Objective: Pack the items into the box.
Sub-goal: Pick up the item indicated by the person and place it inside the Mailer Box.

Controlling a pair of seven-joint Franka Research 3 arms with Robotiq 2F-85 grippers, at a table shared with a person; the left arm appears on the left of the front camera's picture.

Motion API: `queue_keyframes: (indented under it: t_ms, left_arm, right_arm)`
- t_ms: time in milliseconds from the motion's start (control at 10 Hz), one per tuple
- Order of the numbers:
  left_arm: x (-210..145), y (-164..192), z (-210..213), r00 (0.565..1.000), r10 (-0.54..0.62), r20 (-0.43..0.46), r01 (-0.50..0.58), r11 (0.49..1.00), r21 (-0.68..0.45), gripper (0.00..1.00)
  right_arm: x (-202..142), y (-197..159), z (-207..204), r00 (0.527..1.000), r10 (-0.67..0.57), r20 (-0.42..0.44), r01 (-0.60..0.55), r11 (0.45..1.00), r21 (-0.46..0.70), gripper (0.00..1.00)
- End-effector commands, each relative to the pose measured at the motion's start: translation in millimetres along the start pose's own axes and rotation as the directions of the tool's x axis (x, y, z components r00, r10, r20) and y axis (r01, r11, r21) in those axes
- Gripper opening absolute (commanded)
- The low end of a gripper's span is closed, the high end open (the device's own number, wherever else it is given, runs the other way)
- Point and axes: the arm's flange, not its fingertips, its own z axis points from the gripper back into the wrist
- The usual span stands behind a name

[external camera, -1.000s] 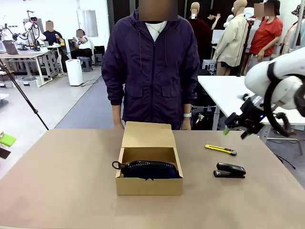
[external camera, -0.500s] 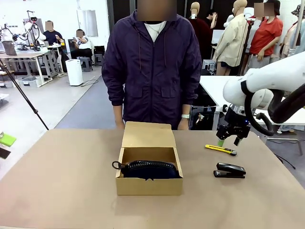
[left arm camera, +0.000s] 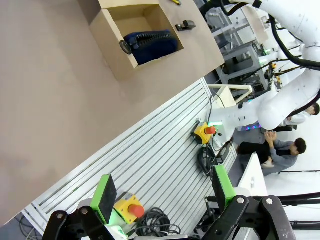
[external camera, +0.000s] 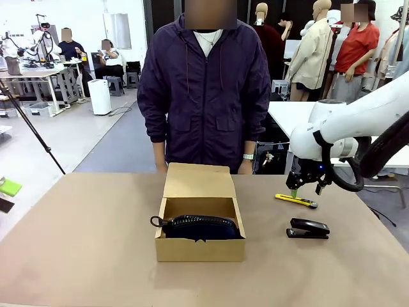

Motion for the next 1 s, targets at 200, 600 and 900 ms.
queue_keyframes:
  t_ms: [200,600,900]
  left_arm:
    - [-2,3,1,1.000,-0.015,0.001,0.015,1.000,0.000,1.00]
    - [-2,3,1,1.000,-0.015,0.001,0.015,1.000,0.000,1.00]
    - [-2,3,1,1.000,-0.015,0.001,0.015,1.000,0.000,1.00]
  right_arm:
    - [-4,-2,10,0.999,0.031,-0.021,-0.031,0.999,0.020,1.00]
    - [19,-16,-6,0.821,0.556,0.131,-0.571,0.796,0.201,1.00]
    - [20,-6,-8,0.572,0.803,0.166,-0.819,0.572,0.049,1.00]
